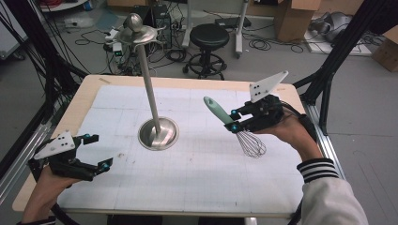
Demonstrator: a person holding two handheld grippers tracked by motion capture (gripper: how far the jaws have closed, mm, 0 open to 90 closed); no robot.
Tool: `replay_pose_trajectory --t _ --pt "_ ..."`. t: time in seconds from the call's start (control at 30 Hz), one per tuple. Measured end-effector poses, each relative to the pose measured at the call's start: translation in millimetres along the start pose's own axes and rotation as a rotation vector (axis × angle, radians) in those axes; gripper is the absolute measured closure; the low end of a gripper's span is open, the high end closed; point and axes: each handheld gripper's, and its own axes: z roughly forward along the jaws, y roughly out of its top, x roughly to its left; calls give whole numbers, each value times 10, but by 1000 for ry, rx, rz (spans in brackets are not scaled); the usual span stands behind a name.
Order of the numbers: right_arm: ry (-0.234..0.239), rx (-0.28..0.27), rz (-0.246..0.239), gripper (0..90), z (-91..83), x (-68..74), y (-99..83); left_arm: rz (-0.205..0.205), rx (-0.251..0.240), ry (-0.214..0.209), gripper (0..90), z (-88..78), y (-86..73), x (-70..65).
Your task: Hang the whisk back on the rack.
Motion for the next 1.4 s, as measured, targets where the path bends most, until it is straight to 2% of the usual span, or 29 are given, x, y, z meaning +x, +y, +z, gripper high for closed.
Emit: replay_pose_trajectory --t 0.17,0.3,0.47,0.5,1.13,1.33,1.4 --pt "-16 -48 -5 693 28 -59 142 -4 -2 -1 17 6 6 -3" --pt "-8 -83 -5 694 64 -117 260 -2 -2 -2 17 3 10 -3" --pt "1 -99 -10 694 108 -175 371 -4 -9 -2 17 -9 13 1" --pt "3 -101 3 694 113 -179 391 -3 -8 -2 17 -11 13 0" --pt "31 -172 -22 693 232 -371 751 8 9 -8 17 22 17 -19" --pt "11 -229 -29 693 277 -440 874 10 9 -12 17 28 17 -21" --pt "8 -232 -26 693 285 -448 889 10 11 -14 17 33 16 -26"
